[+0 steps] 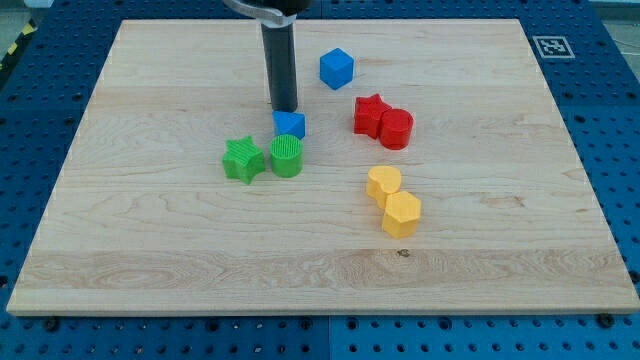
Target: Point the arm top right to the red star
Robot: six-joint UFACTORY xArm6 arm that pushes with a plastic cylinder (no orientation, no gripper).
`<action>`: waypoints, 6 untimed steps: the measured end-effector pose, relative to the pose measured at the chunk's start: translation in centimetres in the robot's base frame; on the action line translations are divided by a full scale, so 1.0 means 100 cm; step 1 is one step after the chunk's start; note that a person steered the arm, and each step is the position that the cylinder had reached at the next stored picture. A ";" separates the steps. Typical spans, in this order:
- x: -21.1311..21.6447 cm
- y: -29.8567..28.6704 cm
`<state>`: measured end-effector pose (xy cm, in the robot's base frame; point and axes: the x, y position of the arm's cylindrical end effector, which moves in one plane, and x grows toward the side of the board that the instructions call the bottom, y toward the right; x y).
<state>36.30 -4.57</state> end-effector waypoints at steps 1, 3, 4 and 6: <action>-0.004 0.028; -0.007 0.097; -0.014 0.135; -0.072 0.127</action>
